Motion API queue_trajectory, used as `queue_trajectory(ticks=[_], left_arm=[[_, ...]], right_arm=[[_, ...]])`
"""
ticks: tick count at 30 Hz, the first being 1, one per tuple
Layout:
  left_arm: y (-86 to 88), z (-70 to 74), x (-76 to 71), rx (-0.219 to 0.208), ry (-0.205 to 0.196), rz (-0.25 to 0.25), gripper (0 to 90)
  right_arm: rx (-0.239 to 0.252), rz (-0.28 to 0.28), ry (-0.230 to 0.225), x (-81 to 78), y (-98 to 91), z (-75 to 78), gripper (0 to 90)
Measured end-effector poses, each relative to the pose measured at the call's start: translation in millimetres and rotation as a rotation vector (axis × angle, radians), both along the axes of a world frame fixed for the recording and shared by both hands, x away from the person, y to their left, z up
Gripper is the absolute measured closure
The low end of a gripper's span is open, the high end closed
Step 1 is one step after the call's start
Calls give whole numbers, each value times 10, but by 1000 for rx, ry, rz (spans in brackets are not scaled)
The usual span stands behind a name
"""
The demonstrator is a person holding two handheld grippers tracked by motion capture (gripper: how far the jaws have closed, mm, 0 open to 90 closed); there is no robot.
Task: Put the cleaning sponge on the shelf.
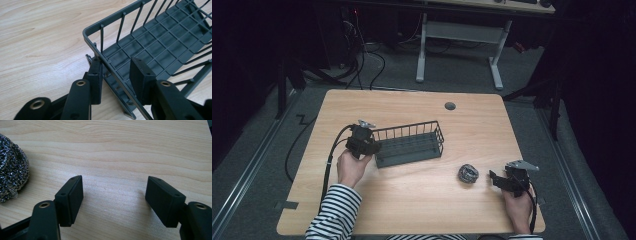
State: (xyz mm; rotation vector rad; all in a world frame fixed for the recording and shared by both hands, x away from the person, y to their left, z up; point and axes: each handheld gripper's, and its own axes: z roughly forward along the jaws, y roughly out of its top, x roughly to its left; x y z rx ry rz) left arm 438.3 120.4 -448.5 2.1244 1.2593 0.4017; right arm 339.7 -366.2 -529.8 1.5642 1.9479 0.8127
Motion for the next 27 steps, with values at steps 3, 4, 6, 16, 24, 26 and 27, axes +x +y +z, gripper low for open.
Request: queue_trajectory(ticks=[3, 4, 6, 16, 24, 26, 27], left_arm=[[-10, -5, -38, -10, -2, -4, 635], [-12, -5, -56, -12, -1, -8, 635], [-20, -7, -88, -15, -2, -14, 635], [-104, 3, -237, -2, 6, -51, 634], [-96, -2, -262, -10, 0, -57, 630], [-97, 0, -268, -11, 7, -50, 622], [-97, 0, -268, -11, 7, -50, 598]], right_arm=[[0, -1, 0, 0, 0, 0, 311], [1, 0, 0, 0, 0, 0, 311], [0, 0, 0, 0, 0, 0, 311], [2, -2, 1, -1, 2, 0, 311], [1, -1, 0, -1, 1, 0, 311], [1, -1, 0, 0, 1, 0, 311], [1, -1, 0, 0, 1, 0, 311]])
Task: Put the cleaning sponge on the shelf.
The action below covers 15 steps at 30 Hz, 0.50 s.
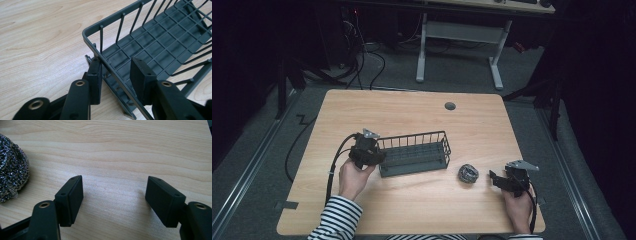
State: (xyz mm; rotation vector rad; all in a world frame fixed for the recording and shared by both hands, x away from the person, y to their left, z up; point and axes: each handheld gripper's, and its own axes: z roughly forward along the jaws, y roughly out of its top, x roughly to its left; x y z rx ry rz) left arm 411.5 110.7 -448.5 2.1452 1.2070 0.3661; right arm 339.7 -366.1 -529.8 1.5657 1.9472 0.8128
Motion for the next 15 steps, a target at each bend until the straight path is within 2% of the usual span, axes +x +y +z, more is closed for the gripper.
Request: queue_trajectory(ticks=[3, 4, 8, 15], left_arm=[[24, 14, 4, -20, 2, 1, 499], [34, 26, -1, -26, 0, 1, 499], [109, 95, -25, -68, -26, 17, 370], [231, 141, -67, -99, -49, 40, 331]], right_arm=[[0, 0, 0, 0, 0, 0, 311], [0, 0, 0, 0, 0, 0, 311], [0, 0, 0, 0, 0, 0, 311], [0, 0, 0, 0, 0, 0, 311]])
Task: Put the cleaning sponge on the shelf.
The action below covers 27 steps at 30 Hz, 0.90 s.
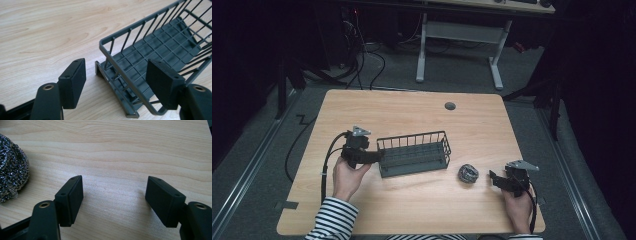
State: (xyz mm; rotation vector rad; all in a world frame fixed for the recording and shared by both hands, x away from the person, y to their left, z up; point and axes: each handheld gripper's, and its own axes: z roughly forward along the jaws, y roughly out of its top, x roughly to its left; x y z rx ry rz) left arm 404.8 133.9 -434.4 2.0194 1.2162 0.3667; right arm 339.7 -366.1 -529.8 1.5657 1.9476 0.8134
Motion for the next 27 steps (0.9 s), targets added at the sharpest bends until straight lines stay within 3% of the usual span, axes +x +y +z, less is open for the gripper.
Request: queue_trajectory(ticks=[6, 15, 20, 27], left_arm=[[182, 40, -76, -57, -30, 25, 331], [405, 14, -170, -80, -43, 70, 331], [539, -73, -252, -98, -43, 111, 336], [679, -268, -341, -112, -12, 158, 336]], right_arm=[[0, 0, 0, 0, 0, 0, 311], [0, -1, 2, -1, 1, 1, 311], [1, -1, 0, 0, 1, 0, 311], [0, -1, 2, -1, 0, 1, 311]])
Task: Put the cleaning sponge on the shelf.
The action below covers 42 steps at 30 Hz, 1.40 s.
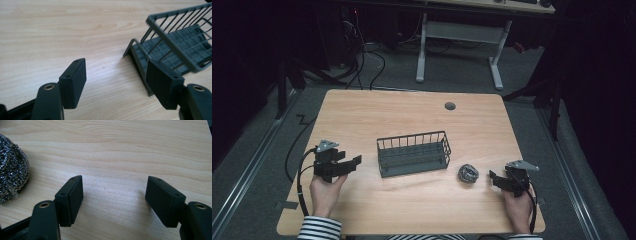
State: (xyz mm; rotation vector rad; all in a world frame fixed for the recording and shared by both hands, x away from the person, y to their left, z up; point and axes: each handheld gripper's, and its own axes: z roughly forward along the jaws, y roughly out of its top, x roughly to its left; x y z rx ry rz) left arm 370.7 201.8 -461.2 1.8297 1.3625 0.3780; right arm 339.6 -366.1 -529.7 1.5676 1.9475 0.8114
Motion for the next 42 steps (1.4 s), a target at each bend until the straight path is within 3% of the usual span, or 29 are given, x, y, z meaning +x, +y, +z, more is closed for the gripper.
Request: queue_trajectory(ticks=[10, 15, 24, 29, 36, 42], left_arm=[[96, -280, -87, -20, 43, 37, 333], [112, -429, -117, -6, 54, 58, 331], [115, -582, -126, 28, 59, 82, 326], [130, -667, -115, 8, 74, 97, 324], [123, -692, -111, 33, 41, 120, 322], [51, -730, -126, 107, -8, 125, 321]], right_arm=[[0, 0, 0, 0, 0, 0, 311], [1, 0, 0, 0, 0, 0, 311], [0, 0, 0, 0, 0, 0, 311], [1, 0, -1, 0, 0, -1, 311], [1, 0, -1, 1, 0, -1, 311], [2, 0, -1, 1, 0, -1, 311]])
